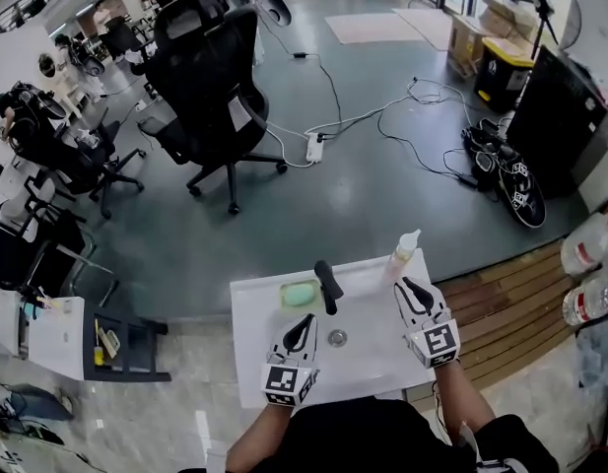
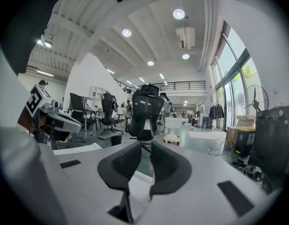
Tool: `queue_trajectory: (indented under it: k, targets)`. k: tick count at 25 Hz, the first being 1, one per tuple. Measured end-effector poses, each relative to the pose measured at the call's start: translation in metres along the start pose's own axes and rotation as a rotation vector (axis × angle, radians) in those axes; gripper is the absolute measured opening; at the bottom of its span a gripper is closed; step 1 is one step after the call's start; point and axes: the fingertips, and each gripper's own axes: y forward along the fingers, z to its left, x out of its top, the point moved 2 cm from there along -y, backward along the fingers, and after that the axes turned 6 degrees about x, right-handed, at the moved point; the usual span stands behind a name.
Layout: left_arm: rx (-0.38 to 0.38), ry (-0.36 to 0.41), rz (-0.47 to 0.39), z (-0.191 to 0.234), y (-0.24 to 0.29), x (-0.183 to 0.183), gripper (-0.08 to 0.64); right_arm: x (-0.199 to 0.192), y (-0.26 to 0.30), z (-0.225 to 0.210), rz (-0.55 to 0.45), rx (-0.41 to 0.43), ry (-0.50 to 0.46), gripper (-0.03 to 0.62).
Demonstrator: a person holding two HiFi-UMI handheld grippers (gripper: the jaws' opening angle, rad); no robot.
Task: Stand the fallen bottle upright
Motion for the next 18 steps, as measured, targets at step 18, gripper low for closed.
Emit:
queue_trajectory:
  k: [18]
  targets:
    - [0.001,0.020,-0.061,-0.005,-0.015,0.043,0.018,0.117,-0.003,0.059,-0.264,0.133,-0.100,0.011]
